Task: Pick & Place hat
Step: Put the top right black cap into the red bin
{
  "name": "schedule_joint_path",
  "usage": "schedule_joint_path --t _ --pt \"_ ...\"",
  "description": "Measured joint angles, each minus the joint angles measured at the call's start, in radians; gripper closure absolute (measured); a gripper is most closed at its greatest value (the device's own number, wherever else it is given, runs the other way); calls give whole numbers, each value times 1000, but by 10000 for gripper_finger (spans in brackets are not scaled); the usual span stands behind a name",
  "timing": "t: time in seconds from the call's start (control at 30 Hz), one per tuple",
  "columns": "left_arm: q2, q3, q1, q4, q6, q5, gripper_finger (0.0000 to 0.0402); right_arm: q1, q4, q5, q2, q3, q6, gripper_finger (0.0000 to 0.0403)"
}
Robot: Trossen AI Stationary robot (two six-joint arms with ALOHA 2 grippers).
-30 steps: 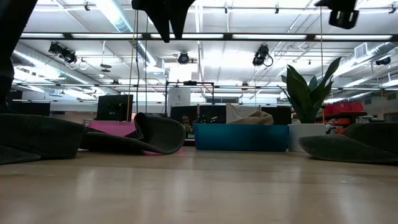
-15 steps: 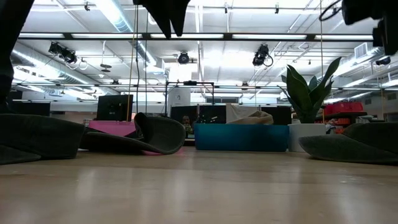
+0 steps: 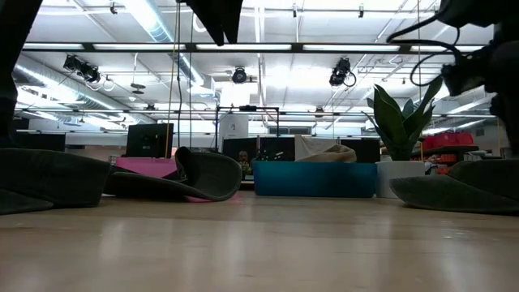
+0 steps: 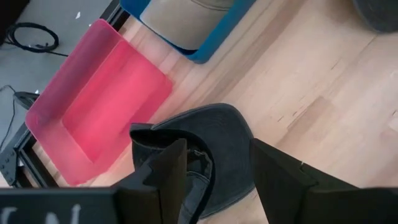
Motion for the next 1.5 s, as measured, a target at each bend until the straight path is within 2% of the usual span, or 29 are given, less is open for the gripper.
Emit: schedule_joint_path --t 0.27,0.73,0.87,0.97,1.07,1.1,1.33,1.5 --pt "0 0 0 0 11 0 225 51 85 95 113 -4 -29 137" --pt "0 0 0 0 -15 1 225 72 321 68 198 -166 -24 155" --pt "0 0 0 11 -31 1 225 71 375 64 200 -203 -24 204" --pt "0 0 0 20 -54 1 225 71 379 63 200 -206 -35 278" --pt "0 0 1 34 -55 1 225 71 384 48 200 -206 -50 371" --pt "0 0 1 38 -56 1 225 71 384 42 200 -206 -50 385" --pt "0 0 2 41 -166 1 225 94 344 7 164 -157 -46 396" --pt "-1 0 4 41 -269 5 225 133 237 72 131 -19 -89 400"
